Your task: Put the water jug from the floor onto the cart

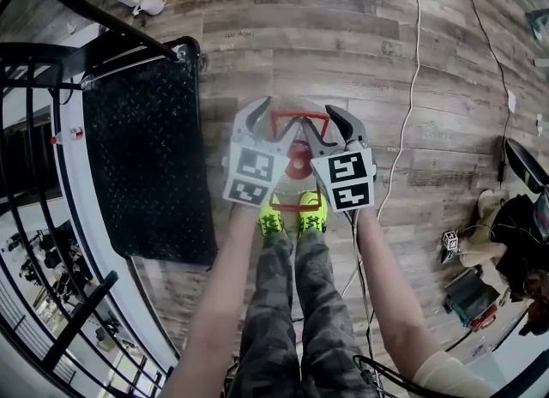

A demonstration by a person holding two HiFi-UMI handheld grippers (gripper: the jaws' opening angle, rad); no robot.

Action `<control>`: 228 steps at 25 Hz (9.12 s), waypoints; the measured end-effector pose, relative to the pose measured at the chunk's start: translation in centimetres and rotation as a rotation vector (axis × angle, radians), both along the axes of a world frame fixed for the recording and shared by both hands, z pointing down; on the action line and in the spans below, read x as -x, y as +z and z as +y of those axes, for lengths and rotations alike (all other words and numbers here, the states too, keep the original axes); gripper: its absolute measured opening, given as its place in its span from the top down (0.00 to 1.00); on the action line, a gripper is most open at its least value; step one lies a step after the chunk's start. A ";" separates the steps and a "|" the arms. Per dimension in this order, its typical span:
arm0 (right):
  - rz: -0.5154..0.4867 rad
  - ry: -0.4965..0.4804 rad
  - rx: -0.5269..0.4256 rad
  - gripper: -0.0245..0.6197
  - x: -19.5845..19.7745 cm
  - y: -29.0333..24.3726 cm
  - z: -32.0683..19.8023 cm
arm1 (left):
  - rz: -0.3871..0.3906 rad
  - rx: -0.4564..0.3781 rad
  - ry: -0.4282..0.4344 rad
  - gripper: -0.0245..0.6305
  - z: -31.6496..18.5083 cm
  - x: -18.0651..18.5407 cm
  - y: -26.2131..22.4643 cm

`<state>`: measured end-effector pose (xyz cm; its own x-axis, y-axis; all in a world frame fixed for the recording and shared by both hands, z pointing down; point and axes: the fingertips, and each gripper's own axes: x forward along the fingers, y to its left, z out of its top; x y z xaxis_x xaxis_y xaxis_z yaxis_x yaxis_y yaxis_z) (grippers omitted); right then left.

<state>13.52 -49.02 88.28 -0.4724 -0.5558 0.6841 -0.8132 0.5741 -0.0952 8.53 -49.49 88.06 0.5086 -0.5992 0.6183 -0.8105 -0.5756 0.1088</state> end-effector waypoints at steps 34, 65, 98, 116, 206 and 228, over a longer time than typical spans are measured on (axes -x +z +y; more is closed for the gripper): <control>-0.178 0.005 -0.145 0.93 2.7 -10.0 -0.1 | 0.005 -0.200 0.026 0.92 0.8 0.0 -9.6; -0.237 -0.087 -0.299 0.93 11.1 -29.1 -0.3 | -0.016 -0.381 -0.102 0.94 1.1 8.3 -29.0; -0.345 -0.469 -0.278 0.93 23.0 -32.0 5.0 | -0.104 -0.396 -0.474 0.95 7.3 19.5 -31.7; -0.328 -0.527 -0.265 0.93 35.5 -32.8 6.2 | -0.075 -0.384 -0.544 0.95 8.8 32.0 -32.7; -0.261 -1.187 0.015 0.93 72.2 -23.2 -0.4 | -0.074 -0.312 -0.960 0.94 1.4 68.1 -24.1; -0.291 -1.223 -0.030 0.81 73.5 -22.3 -0.3 | -0.024 -0.309 -0.982 0.75 3.6 69.8 -23.1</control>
<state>-59.99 -49.36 66.01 -0.8195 0.3380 0.4628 0.3005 0.9411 -0.1552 -61.27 -45.86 64.98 -0.3019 -0.8787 0.3697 -0.9385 0.3420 0.0464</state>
